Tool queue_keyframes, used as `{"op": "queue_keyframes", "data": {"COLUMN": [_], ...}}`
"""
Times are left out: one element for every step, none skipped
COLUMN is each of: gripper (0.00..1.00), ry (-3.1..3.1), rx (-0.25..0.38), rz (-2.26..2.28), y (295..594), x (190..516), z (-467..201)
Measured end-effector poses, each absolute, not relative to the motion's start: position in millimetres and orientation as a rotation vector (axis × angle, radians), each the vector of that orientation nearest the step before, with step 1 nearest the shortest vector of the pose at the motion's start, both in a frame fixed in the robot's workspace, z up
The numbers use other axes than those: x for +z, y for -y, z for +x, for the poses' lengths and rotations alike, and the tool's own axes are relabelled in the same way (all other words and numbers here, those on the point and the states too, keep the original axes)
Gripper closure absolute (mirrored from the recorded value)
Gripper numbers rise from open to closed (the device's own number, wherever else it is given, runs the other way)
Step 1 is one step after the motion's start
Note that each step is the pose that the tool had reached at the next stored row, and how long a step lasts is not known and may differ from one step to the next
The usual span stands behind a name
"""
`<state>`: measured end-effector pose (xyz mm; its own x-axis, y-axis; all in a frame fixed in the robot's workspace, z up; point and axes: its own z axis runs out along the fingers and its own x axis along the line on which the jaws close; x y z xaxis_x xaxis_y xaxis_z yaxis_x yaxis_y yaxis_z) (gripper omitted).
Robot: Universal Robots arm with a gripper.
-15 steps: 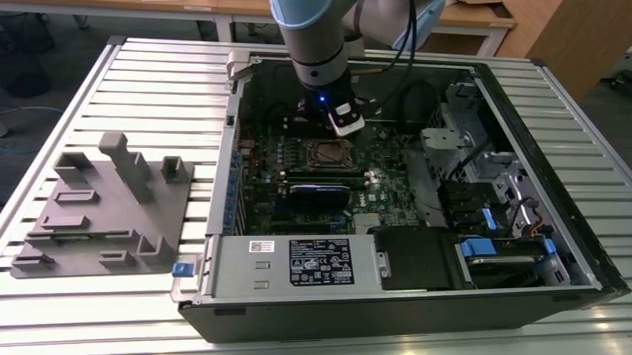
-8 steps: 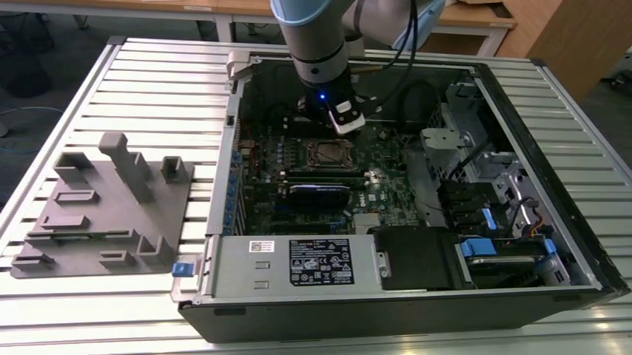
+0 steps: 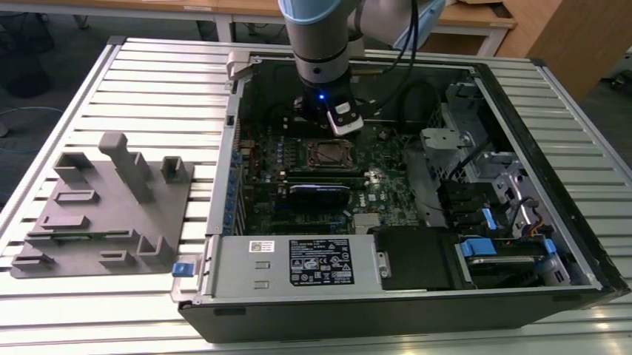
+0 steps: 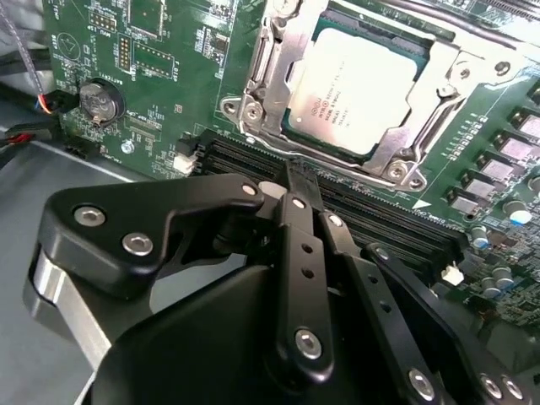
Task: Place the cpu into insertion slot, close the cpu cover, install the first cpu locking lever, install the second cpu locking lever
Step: 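Install the first cpu locking lever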
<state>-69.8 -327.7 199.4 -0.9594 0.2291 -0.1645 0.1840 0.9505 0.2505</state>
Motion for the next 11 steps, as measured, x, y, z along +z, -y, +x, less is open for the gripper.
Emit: {"op": "queue_keyframes", "data": {"gripper": [0.89, 0.89, 0.89, 0.89, 0.89, 0.89, 0.89, 0.89, 0.89, 0.89, 0.89], "ry": [-2.913, -2.914, -2.918, -2.923, -2.930, -2.938, -2.945, -2.952, -2.958, -2.959, -2.959], "rx": [0.347, 0.347, 0.346, 0.342, 0.330, 0.316, 0.302, 0.287, 0.274, 0.271, 0.271], "rz": [0.312, 0.312, 0.313, 0.314, 0.314, 0.315, 0.315, 0.316, 0.316, 0.316, 0.316], "y": [327.7, 327.7, 327.6, 327.5, 327.4, 327.2, 327.0, 326.9, 326.8, 326.8, 326.8], "x": [199.4, 199.4, 199.4, 199.4, 199.4, 199.4, 199.4, 199.4, 199.4, 199.4, 199.4], "z": [-69.8, -69.5, -68.5, -67.5, -66.2, -64.9, -63.7, -62.6, -61.8, -61.8, -61.8]}}
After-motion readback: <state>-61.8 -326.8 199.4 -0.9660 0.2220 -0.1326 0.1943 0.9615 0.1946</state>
